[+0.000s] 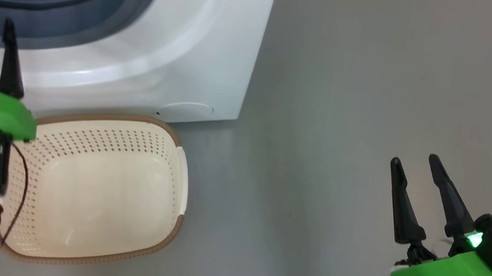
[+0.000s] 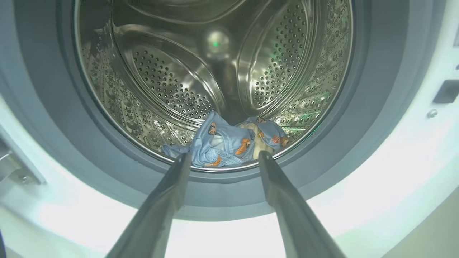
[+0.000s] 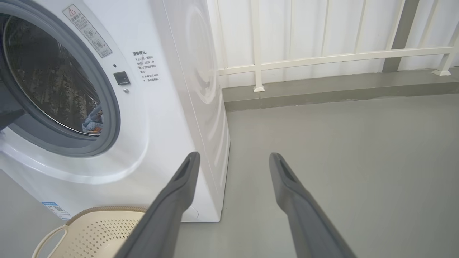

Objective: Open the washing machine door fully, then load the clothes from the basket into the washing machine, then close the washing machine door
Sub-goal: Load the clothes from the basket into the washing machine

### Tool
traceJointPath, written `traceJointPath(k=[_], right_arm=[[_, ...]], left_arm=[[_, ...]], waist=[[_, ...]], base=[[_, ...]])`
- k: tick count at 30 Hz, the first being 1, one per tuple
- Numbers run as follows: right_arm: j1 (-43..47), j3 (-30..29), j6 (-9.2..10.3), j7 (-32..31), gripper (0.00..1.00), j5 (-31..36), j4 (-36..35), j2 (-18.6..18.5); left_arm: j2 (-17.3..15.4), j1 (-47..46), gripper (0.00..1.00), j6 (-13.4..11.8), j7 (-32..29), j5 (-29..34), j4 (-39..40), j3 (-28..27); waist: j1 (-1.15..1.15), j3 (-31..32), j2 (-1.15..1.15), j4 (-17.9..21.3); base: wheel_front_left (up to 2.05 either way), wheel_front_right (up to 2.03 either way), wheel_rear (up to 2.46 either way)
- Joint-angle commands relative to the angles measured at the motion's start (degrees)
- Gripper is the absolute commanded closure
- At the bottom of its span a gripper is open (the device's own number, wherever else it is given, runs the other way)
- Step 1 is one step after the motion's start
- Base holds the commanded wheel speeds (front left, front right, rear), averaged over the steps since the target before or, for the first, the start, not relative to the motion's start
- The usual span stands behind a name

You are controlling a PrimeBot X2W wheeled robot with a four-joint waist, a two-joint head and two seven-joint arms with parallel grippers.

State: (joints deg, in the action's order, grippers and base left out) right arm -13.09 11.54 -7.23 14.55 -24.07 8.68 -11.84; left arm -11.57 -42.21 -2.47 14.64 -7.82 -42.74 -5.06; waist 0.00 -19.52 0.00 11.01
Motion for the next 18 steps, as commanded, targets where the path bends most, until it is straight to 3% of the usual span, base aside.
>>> traceJointPath(k=[1, 18], right_arm=[[1.40, 0.68, -0.25, 0.45, 0.00, 0.86, -1.05, -1.27], [7.11, 0.82, -0.25, 0.45, 0.00, -0.04, 0.34, -4.80]], left_arm=[[-1.66, 2.09, 0.00, 0.31, 0.36, 0.63, 2.58, -1.71], [3.71, 21.31, 0.00, 3.56, 0.36, 1.95, 12.33, -4.22]], waist=[[0.00, 2.76, 0.00, -2.18], [0.00, 12.87, 0.00, -6.23]], base=[[0.00, 0.00, 0.00], [0.00, 0.00, 0.00]])
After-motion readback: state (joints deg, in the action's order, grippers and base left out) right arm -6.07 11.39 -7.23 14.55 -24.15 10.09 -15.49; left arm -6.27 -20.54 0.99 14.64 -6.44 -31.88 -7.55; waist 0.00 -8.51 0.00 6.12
